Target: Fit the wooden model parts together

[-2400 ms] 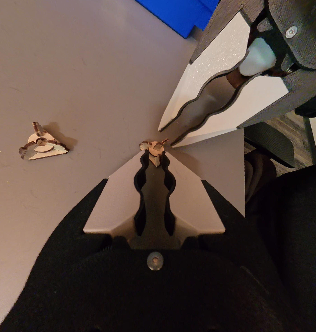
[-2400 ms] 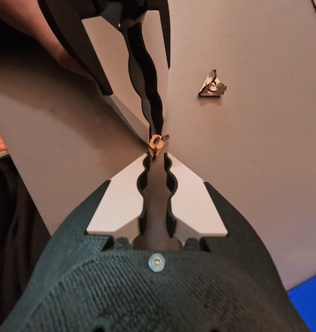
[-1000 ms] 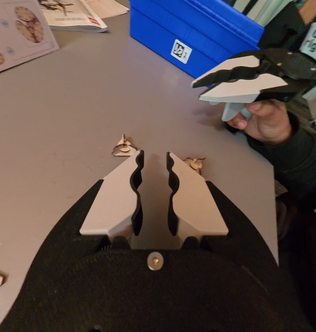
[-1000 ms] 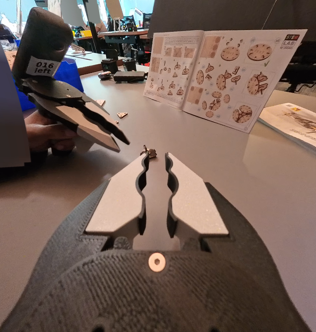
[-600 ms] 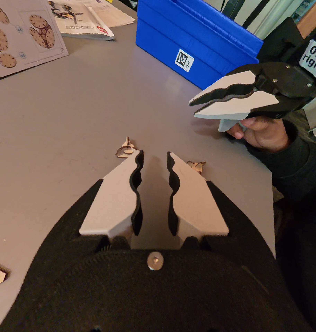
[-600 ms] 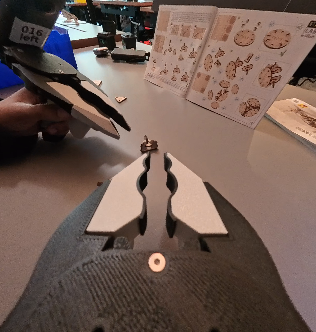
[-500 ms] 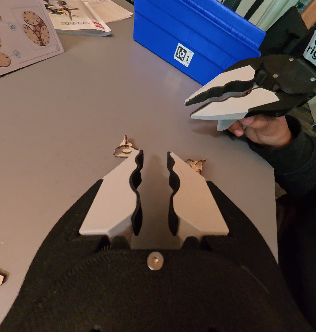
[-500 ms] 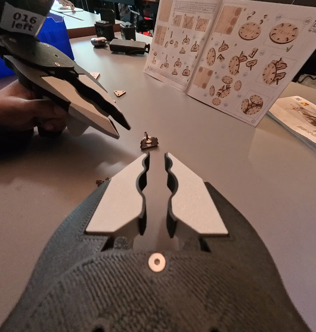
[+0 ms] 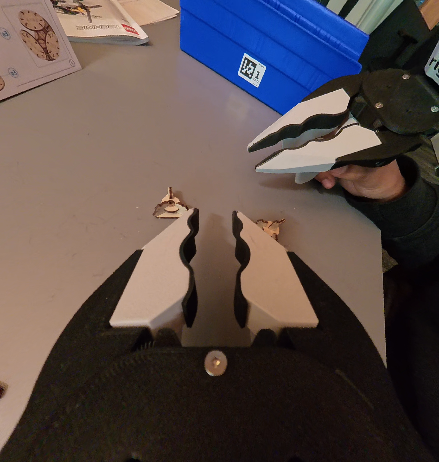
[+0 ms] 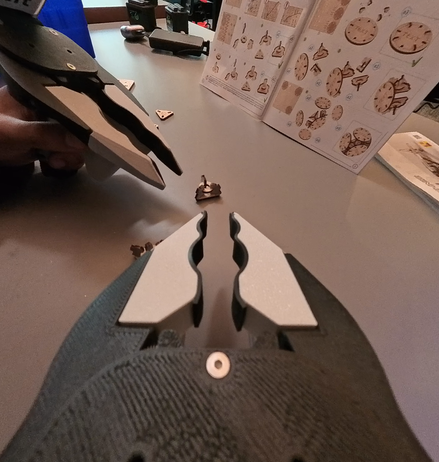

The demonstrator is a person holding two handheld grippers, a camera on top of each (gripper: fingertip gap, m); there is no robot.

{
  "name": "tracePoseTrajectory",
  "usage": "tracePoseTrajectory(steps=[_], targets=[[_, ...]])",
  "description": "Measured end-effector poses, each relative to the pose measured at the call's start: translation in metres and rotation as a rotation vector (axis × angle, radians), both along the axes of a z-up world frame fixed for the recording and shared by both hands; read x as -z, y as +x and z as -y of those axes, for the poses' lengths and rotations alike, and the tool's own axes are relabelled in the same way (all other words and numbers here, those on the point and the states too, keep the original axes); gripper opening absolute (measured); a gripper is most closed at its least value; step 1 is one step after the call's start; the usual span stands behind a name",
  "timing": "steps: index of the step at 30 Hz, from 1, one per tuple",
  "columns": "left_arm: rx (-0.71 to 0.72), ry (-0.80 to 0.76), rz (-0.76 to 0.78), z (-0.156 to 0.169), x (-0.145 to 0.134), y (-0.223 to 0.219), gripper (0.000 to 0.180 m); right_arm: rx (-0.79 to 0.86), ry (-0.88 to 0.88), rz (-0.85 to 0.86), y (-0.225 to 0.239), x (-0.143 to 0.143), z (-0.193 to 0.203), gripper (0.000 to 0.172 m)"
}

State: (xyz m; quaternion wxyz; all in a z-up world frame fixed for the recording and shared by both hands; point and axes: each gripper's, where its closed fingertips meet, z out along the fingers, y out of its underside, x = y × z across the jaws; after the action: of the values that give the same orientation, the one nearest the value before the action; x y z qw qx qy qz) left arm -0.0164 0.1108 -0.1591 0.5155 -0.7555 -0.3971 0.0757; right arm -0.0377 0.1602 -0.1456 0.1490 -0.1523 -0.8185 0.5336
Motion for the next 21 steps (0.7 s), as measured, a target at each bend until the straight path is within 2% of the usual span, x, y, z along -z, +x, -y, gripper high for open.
tracePoseTrajectory(steps=[21], targets=[[0.004,-0.015,-0.001,-0.0010,0.0012,0.0006,0.024,-0.008,0.021,-0.014,0.0016,0.0021,0.0016,0.016]])
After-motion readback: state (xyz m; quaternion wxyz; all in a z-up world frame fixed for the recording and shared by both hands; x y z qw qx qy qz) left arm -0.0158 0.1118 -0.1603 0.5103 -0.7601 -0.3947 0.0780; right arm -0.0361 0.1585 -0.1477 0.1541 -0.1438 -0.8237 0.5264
